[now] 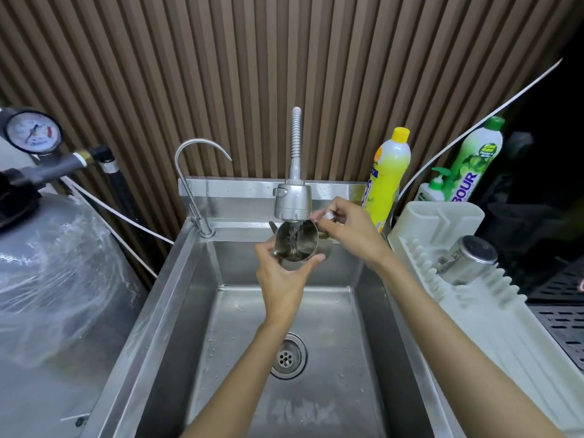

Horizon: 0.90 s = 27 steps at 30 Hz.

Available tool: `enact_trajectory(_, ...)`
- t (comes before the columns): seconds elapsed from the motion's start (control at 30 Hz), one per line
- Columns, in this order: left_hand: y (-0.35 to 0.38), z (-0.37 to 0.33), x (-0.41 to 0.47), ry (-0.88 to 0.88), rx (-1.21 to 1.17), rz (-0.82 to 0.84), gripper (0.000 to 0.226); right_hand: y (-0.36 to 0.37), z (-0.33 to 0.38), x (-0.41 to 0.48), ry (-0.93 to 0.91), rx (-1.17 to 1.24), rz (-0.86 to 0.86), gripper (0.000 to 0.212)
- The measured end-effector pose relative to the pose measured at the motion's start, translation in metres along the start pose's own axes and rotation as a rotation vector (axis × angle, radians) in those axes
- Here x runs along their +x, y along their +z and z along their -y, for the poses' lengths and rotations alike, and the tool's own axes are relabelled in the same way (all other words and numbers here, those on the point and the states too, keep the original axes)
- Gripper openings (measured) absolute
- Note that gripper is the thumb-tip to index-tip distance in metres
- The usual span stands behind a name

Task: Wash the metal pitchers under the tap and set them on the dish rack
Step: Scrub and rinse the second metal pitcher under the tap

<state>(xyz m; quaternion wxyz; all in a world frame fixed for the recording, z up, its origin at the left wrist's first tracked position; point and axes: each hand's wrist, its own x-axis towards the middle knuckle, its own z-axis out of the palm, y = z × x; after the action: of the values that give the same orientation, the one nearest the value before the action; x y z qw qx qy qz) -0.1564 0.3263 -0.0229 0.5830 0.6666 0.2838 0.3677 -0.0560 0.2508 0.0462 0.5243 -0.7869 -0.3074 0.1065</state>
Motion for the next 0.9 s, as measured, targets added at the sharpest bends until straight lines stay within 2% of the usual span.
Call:
enact_trajectory(0.07, -0.007, -0.001, 0.003, 0.09, 0.028, -0.031, 0.068, 0.011, -0.007, -0.002, -0.003, 0.194, -0.005, 0.022)
enact_trajectory(0.17, -0.018, -0.003, 0.005, 0.213, 0.09, -0.035, 0.07, 0.028, -0.02, -0.002, 0.086, 0.507, 0.016, 0.026)
enact_trajectory(0.3, -0.036, -0.008, 0.009, 0.36, 0.262, 0.133, 0.072, 0.046, -0.045, -0.007, 0.256, 0.919, 0.089, 0.022)
enact_trajectory(0.37, -0.041, -0.013, 0.009, 0.402, 0.396, 0.191, 0.071, 0.053, -0.055, -0.012, 0.316, 1.023, 0.116, 0.004)
enact_trajectory(0.43, -0.042, -0.022, 0.008, 0.379, 0.493, 0.198, 0.073, 0.058, -0.059, -0.02, 0.388, 1.019, 0.123, 0.012)
enact_trajectory(0.53, -0.041, -0.032, 0.007, 0.283, 0.515, 0.17, 0.07, 0.055, -0.055, -0.032, 0.423, 0.879, 0.127, 0.026)
enact_trajectory(0.63, -0.037, -0.031, 0.005, 0.16, 0.469, 0.169, 0.069, 0.041, -0.042, -0.038, 0.387, 0.61, 0.076, 0.023)
enact_trajectory(0.77, -0.032, -0.026, 0.005, 0.01, 0.283, 0.198, 0.066, 0.015, -0.03, -0.035, 0.359, 0.274, -0.08, 0.017)
enact_trajectory(0.9, -0.021, -0.017, 0.007, -0.157, -0.014, 0.325, 0.07, -0.004, -0.001, -0.03, 0.196, -0.166, -0.215, 0.023)
